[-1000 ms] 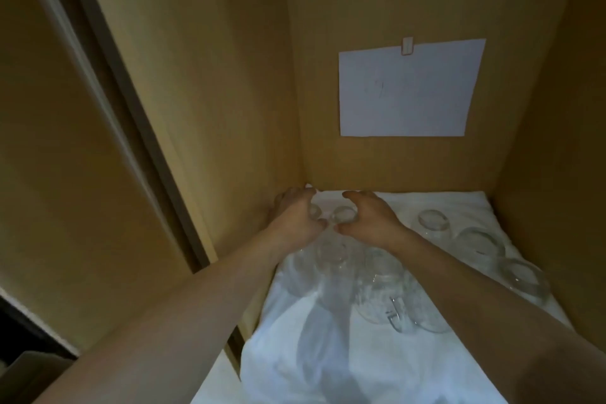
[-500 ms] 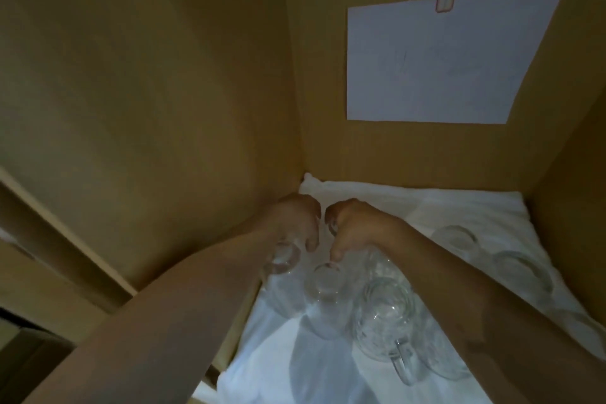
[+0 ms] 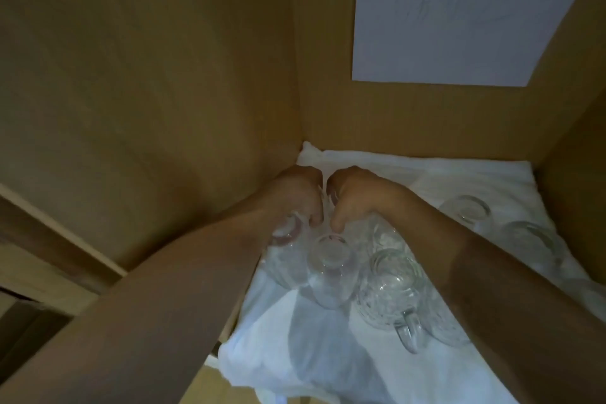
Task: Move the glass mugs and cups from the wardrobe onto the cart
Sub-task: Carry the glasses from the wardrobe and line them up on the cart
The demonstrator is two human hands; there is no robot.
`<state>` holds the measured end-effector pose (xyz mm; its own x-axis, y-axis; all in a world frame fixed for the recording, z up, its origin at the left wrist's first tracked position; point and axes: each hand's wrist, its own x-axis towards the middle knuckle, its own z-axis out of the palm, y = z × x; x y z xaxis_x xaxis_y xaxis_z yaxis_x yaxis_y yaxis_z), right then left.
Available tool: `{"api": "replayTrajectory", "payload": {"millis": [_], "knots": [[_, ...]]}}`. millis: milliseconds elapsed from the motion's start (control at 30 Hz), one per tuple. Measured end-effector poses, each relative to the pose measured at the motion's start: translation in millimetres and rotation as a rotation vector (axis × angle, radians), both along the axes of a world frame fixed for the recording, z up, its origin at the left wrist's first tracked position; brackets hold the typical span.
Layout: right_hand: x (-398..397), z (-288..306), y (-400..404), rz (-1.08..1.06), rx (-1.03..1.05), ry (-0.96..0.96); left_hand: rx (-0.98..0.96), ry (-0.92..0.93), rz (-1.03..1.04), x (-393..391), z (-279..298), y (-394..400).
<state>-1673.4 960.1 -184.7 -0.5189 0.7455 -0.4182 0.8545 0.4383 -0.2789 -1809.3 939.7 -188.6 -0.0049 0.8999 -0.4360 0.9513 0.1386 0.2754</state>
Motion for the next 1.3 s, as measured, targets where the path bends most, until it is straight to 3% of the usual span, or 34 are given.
{"api": "replayTrajectory", "payload": {"millis": [67,167,333,500,667,800,1067,1167,1300], "knots": [[2.6,7.2,-3.9,-0.022,0.006,0.015,0.006,0.039,-0.006,4.3,6.9,-4.7],[13.9,22.0,-7.2,-0.08,0.089,0.077,0.187,0.052,-0.012,10.8,28.0,-10.9],[44.6,55.0,-22.7,-0.334,0.393,0.31,0.462,0.084,0.033,21.7,72.2,-20.8],[70.9,78.6,-67.1,-0.658,0.727,0.593,0.723,-0.283,0.215,26.1,96.6,-41.4],[97.8,88.0,-123.4,-0.889,0.71,0.94,0.56,-1.016,0.484,34.5,112.9,-77.9],[114.5,86.0,-171.8,-1.098,0.62,1.146,0.256,-1.367,0.618,42.5,119.2,-116.6],[136.3,80.9,-279.0,-1.318,0.655,1.384,-0.17,-1.763,0.399,66.1,99.8,-187.4],[135.6,82.1,-311.3,-1.326,0.713,1.459,-0.354,-1.781,0.228,78.2,98.8,-211.0],[141.5,83.8,-343.5,-1.297,0.891,1.419,-0.125,-1.624,0.13,102.9,107.5,-240.8]]}}
